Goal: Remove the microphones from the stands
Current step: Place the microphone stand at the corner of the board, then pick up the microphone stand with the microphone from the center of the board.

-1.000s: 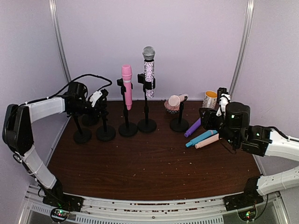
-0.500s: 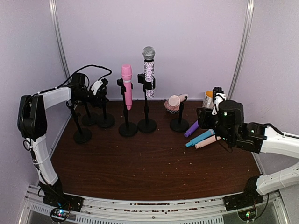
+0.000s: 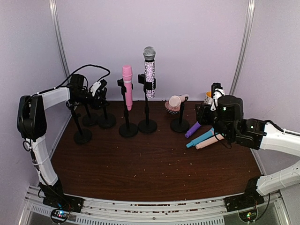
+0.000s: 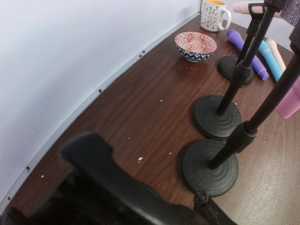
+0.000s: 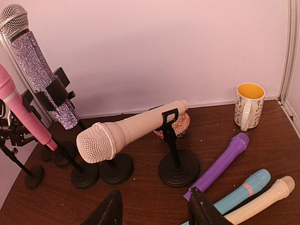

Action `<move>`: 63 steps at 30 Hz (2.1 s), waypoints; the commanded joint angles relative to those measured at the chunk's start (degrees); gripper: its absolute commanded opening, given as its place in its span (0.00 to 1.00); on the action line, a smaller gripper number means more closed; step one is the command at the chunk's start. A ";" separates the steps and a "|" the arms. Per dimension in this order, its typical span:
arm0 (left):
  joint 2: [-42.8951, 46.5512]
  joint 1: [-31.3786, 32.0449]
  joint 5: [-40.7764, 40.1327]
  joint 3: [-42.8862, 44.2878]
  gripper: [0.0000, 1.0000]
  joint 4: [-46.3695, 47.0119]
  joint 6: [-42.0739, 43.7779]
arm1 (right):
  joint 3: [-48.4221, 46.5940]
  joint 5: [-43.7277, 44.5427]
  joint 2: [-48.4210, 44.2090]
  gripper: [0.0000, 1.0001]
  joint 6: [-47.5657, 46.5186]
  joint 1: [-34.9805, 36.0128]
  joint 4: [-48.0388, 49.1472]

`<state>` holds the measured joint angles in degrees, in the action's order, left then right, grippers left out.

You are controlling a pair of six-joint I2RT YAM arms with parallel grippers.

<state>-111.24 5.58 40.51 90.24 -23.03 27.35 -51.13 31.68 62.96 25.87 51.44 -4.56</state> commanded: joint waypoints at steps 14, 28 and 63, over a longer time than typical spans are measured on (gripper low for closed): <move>-4.04 -0.10 10.41 5.80 0.49 -0.47 -1.50 | -0.70 -0.56 -0.77 0.49 2.19 -0.24 -0.84; 4.68 -1.24 5.92 2.05 0.88 2.41 -8.39 | 0.10 -0.94 -1.27 0.49 1.77 -0.22 -0.16; 32.75 -1.94 -6.54 -2.73 0.98 -29.97 -5.29 | -29.58 5.08 22.38 1.00 -5.70 0.38 -16.68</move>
<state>-80.07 4.10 29.71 88.29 -52.07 21.32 -75.99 31.05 82.72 24.51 49.23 -18.52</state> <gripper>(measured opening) 0.976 0.999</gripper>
